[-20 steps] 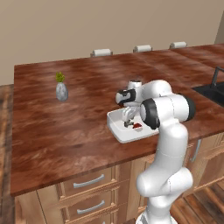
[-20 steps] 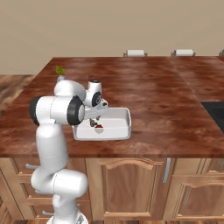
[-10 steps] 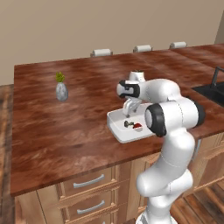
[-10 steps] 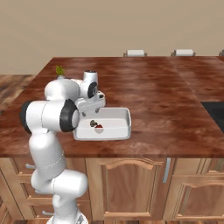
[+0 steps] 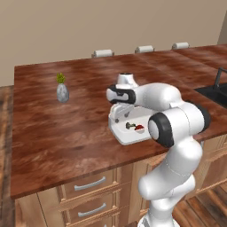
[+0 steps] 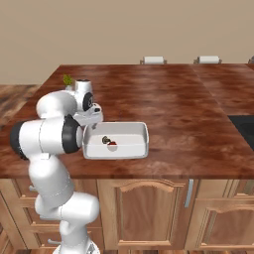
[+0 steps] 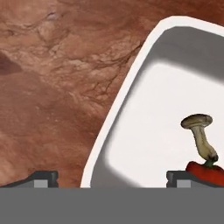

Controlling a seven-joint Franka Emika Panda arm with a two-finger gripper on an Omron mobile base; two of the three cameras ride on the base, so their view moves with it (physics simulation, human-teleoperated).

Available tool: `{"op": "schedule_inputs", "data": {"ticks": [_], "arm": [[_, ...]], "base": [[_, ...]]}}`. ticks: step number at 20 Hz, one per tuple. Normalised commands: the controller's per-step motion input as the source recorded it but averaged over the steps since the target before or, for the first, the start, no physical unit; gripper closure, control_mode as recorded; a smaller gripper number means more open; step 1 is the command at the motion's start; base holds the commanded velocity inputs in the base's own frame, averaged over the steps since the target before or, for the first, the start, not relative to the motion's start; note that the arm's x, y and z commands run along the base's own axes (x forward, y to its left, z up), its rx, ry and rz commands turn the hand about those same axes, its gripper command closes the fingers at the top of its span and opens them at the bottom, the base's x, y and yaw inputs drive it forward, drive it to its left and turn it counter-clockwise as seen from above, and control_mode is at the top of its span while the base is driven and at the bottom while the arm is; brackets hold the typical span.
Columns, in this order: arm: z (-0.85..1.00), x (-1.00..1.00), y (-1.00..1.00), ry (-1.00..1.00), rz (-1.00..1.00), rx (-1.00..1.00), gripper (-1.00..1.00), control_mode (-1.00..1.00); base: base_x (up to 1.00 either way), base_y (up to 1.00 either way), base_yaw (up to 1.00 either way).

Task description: Take the bell pepper and mushroom out of the freezer and place them in the tupperware container on the counter. Then put the tupperware containing the vegetables back in the freezer.

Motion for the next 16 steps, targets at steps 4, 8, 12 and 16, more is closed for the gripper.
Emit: {"op": "schedule_inputs", "data": {"ticks": [4,8,12,16], "arm": [[0.04,-0.03,0.12,0.01,-0.21,0.00,-1.00,-1.00],[-0.19,0.28,0.13,0.04,-0.12,-0.03,-1.00,-1.00],[-0.44,0.23,0.22,0.00,-0.08,-0.08,-1.00,-1.00],[-0.29,0.22,0.09,0.00,-0.03,-0.02,-1.00,-1.00]], "base": [[0.00,0.00,0.00],[0.00,0.00,0.00],[0.00,0.00,0.00],[0.00,0.00,0.00]]}}
